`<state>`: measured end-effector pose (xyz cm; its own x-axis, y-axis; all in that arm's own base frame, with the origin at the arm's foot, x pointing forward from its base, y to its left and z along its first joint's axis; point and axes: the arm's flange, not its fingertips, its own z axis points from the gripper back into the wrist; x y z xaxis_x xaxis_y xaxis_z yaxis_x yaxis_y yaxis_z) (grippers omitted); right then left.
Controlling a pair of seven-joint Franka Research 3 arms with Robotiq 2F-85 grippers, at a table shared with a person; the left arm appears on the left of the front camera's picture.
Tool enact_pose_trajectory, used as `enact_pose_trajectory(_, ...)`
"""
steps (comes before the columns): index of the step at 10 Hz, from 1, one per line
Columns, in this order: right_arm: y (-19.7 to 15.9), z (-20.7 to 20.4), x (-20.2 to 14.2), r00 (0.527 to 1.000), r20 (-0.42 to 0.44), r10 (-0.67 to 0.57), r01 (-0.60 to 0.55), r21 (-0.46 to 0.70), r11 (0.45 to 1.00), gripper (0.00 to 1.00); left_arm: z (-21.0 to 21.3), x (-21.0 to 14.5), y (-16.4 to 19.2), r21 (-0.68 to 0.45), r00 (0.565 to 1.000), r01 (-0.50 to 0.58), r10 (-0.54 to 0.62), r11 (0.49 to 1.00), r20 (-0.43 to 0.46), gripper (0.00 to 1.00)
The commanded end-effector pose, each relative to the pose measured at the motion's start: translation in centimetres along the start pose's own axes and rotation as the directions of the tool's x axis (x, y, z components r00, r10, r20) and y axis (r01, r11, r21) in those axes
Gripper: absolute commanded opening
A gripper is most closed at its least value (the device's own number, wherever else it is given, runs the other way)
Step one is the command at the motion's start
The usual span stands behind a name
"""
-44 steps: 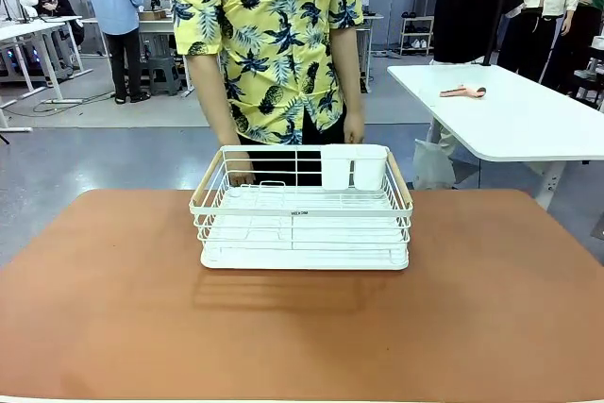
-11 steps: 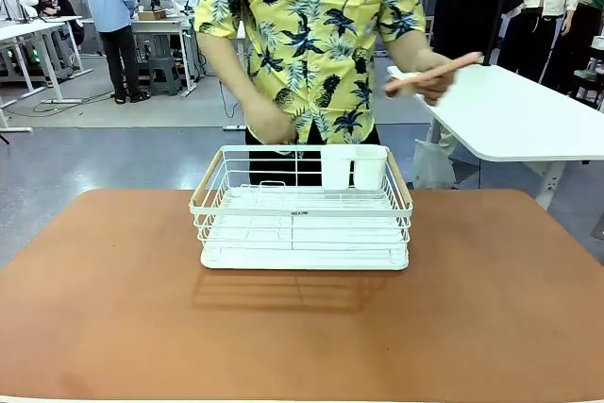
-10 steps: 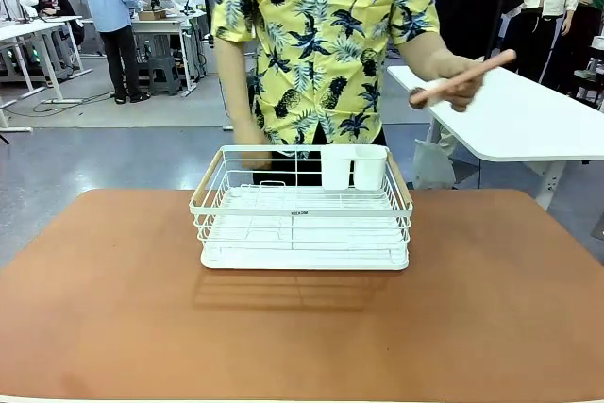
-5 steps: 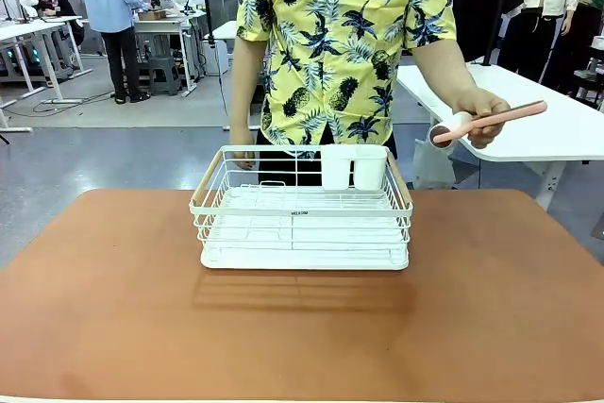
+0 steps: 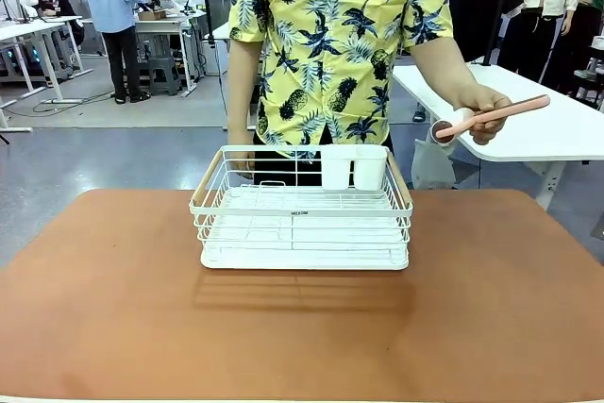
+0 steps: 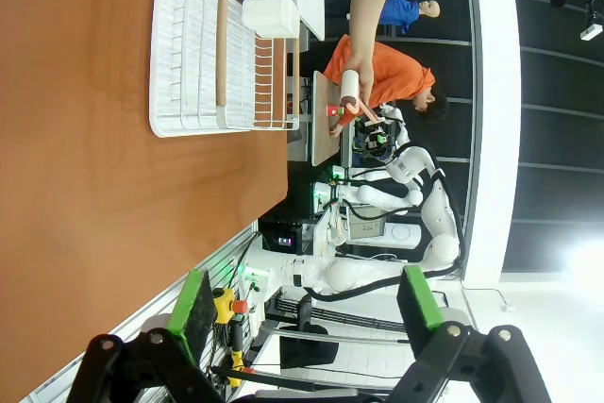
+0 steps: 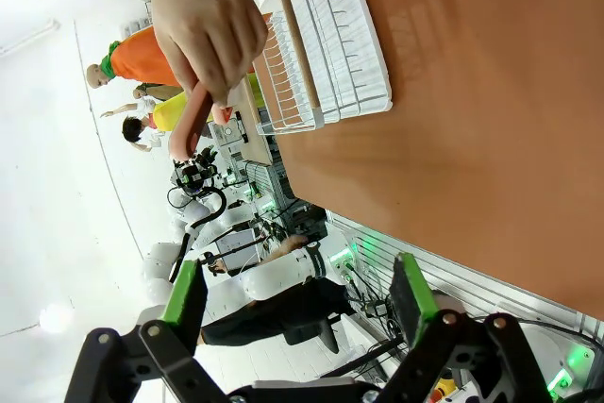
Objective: Clean the table.
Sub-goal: Pick up the Lint Roller when the human hands it over.
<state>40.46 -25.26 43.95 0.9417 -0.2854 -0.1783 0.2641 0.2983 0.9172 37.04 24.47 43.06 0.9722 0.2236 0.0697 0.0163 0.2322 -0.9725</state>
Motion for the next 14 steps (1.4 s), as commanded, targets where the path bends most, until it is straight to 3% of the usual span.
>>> enact_pose_trajectory(1,1.8,-0.9,-1.4,0.998,0.064,-0.009,0.013,-0.066,0.998,1.0,0.1,-0.4,0.0,-0.006,1.0,0.003,-0.003,1.0,0.001,1.0)
enact_pose_trajectory(3,4.8,-1.8,-3.1,0.988,0.137,-0.07,0.085,-0.112,0.99,1.0,0.1,-0.4,0.0,-0.006,1.0,0.003,-0.003,1.0,0.001,1.0)
enact_pose_trajectory(5,8.1,-2.9,-4.2,0.954,0.225,-0.196,0.235,-0.159,0.959,1.0,0.1,-0.4,0.0,-0.006,1.0,0.003,-0.003,1.0,0.001,1.0)
enact_pose_trajectory(7,11.0,-5.1,-5.7,0.922,0.309,-0.233,0.301,-0.196,0.933,1.0,0.1,-0.4,0.0,-0.006,1.0,0.003,-0.003,1.0,0.001,1.0)
enact_pose_trajectory(9,12.9,-7.9,-6.9,0.896,0.386,-0.22,0.302,-0.167,0.939,1.0,0.1,-0.4,0.0,-0.006,1.0,0.003,-0.003,1.0,0.001,1.0)
enact_pose_trajectory(14,14.1,-13.4,-8.8,0.884,0.439,-0.161,0.25,-0.151,0.956,1.0,0.1,-0.4,0.0,-0.006,1.0,0.003,-0.003,1.0,0.001,1.0)
